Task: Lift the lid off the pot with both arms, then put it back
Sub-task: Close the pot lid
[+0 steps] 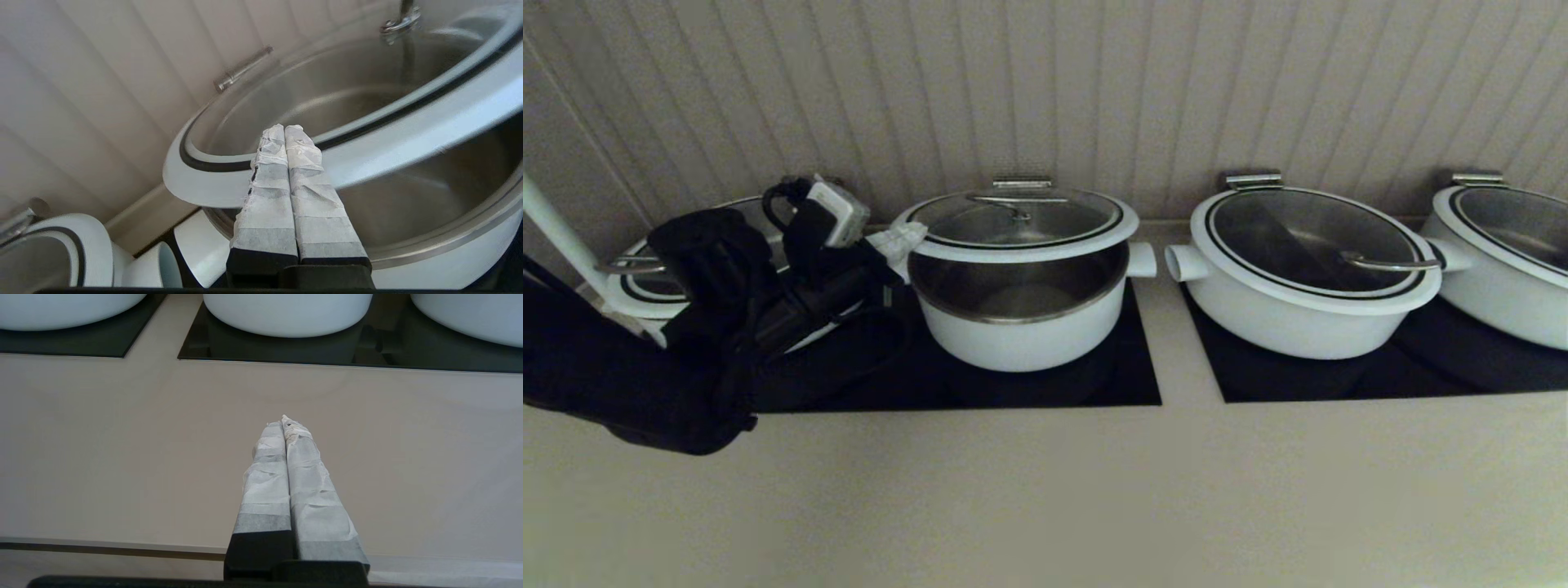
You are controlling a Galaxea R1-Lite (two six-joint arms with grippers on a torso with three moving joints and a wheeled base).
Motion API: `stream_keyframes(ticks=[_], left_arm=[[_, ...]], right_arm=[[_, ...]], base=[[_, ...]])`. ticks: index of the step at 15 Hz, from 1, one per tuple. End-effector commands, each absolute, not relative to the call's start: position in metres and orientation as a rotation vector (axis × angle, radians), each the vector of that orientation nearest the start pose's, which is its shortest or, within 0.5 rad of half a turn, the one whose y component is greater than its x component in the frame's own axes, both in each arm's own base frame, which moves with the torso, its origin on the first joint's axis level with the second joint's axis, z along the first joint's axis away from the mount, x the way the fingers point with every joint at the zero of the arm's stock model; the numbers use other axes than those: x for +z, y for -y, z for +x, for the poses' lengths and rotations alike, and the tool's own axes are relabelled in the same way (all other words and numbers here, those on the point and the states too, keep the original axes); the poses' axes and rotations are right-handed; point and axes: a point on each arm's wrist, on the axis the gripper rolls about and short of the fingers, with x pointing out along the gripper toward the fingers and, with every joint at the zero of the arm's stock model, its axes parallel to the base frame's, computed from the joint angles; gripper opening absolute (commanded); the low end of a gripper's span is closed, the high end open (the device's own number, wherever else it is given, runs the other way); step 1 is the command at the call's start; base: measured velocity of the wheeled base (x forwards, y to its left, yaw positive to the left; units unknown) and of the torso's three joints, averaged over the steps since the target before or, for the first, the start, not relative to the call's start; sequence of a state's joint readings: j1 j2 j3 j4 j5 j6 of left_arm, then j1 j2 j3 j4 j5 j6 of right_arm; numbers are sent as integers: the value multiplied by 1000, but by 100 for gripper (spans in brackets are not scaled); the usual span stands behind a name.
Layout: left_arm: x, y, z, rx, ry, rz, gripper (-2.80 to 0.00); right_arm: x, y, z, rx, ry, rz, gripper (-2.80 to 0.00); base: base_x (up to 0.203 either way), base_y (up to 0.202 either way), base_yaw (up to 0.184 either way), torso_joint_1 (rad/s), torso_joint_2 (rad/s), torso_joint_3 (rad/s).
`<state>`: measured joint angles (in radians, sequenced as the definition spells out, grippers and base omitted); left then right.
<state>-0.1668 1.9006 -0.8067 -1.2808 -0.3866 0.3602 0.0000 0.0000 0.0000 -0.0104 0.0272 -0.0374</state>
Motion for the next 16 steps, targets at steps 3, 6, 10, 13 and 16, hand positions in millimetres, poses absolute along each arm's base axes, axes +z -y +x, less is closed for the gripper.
stream_keyframes(ticks=[3,6,10,13,16], left_arm=[[172,65,338,-518,264,372,-280],[167,66,341,-522,251,370,-280],[161,67,344,-525,235,370,-280],[155,67,347,-528,221,369,-280],[150,68,351,-530,209,367,-280]], right_arm=[[77,-1,-23,27,11,-38,-280],[77,-1,-23,27,11,-37,-280],[77,-1,-23,27,11,-38,-280],[77,-1,-23,27,11,-38,-280],[77,-1,-23,27,11,-38,-280]], base=[[0,0,0,0,0,0],[0,0,0,0,0,0],[0,0,0,0,0,0],[0,0,0,0,0,0],[0,0,0,0,0,0]])
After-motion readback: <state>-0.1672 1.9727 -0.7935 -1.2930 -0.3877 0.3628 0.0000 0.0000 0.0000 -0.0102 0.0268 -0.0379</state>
